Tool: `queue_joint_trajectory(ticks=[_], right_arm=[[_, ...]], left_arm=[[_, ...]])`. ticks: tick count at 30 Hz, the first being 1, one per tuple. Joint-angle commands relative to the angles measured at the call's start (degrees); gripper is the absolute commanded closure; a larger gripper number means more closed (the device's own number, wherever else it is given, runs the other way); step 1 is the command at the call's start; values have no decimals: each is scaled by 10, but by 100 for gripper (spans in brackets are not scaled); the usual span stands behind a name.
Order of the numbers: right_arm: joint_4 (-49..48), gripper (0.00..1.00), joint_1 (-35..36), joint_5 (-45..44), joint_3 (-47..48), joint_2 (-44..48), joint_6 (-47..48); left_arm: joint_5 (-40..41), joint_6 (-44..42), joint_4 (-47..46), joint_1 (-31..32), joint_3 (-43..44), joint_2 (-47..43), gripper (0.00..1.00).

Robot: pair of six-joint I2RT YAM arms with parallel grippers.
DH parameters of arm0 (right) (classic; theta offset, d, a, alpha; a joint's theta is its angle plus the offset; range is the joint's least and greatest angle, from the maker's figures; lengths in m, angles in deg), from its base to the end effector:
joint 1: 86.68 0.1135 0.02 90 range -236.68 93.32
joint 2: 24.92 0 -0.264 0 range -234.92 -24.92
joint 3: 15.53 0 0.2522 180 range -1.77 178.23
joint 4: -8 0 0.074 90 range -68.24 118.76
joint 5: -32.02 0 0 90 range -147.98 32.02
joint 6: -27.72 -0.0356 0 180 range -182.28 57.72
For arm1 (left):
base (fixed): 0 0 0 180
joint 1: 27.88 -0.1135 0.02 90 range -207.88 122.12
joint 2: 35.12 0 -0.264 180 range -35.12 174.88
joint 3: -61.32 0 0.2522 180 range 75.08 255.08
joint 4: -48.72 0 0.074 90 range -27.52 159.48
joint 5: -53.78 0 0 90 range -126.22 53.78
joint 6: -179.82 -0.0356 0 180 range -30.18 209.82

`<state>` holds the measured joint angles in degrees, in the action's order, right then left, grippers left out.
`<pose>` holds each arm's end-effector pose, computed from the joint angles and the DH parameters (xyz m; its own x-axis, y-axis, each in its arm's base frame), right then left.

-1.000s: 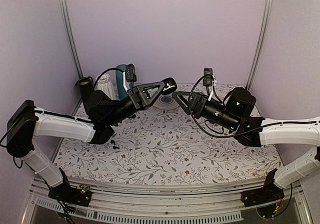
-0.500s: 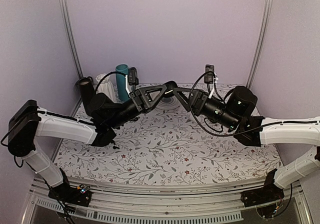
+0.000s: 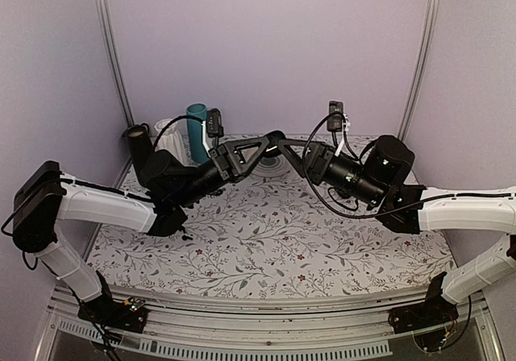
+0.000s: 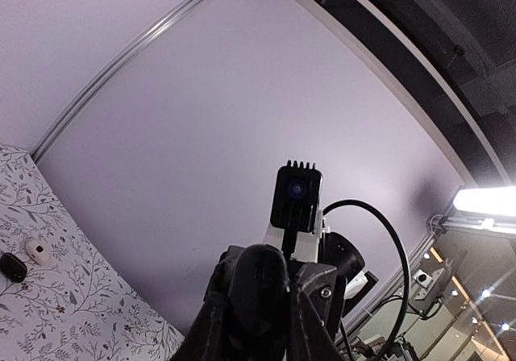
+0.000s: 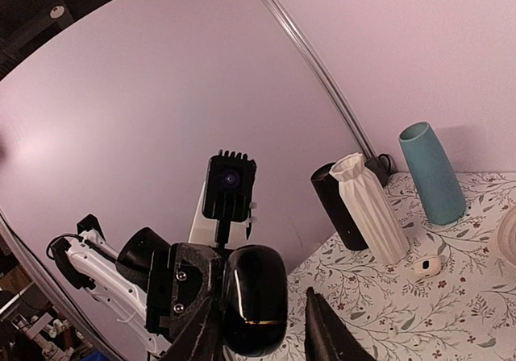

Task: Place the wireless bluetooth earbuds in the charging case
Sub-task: Pass from the left arm to the right

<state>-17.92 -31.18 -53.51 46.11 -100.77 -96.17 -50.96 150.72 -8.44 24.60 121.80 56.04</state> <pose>0.1717 0.2547 0.3298 -0.3868 0.4186 -0.8217 -0.7820 0.3233 0.5329 0.1995 -0.2746 0.2971 -0.6593 -0.5288 -0.5344 0.6778 -0.1104 -0.7269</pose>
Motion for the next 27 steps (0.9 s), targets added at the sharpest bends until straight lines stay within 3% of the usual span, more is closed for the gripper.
queue_joint_trajectory(ticks=[1, 8, 18, 27], right_arm=[[18, 68, 4, 37, 27, -10, 6], [29, 95, 3, 62, 35, -14, 4], [164, 97, -31, 113, 78, 23, 74], [385, 97, -54, 240, 159, 39, 218]], left_arm=[[-9, -10, -22, 7, -4, -6, 100], [-25, -19, -11, 5, 4, -8, 97], [-88, -112, 73, -28, -29, -72, 51], [-303, -300, 343, -101, 39, -127, 47]])
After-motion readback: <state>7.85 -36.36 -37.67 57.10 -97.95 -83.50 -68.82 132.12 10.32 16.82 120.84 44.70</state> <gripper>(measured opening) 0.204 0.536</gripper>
